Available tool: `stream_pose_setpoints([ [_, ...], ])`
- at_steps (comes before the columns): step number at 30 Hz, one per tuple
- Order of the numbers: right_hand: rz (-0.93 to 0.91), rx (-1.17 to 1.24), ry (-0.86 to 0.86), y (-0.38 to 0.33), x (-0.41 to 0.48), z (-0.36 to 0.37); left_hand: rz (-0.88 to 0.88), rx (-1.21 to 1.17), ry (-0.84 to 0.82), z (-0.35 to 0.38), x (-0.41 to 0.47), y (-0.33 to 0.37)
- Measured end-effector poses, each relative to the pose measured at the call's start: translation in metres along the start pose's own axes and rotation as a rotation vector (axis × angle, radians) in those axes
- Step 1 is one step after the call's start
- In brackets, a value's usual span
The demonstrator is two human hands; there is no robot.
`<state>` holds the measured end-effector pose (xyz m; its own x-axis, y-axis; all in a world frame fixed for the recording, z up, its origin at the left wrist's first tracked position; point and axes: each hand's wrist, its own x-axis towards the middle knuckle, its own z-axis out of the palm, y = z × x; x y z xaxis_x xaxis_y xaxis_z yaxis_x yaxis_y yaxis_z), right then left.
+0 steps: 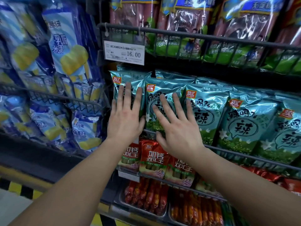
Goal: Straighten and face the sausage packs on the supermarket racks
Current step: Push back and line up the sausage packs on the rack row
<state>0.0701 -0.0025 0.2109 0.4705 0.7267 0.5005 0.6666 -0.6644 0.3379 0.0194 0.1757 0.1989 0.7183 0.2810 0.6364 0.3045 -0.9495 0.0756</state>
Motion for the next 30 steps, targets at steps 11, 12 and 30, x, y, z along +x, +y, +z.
stream_pose_setpoints([
  [11, -0.071, -0.036, -0.024, 0.004, 0.012, -0.006, -0.101, -0.098, 0.042, 0.005, 0.000, 0.001],
  [12, -0.072, -0.052, -0.025, 0.006, 0.009, -0.007, -0.104, -0.096, 0.040, 0.004, 0.000, 0.002],
  [30, -0.058, 0.041, -0.016, 0.019, -0.013, -0.018, -0.009, -0.048, 0.042, -0.016, -0.013, 0.020],
])
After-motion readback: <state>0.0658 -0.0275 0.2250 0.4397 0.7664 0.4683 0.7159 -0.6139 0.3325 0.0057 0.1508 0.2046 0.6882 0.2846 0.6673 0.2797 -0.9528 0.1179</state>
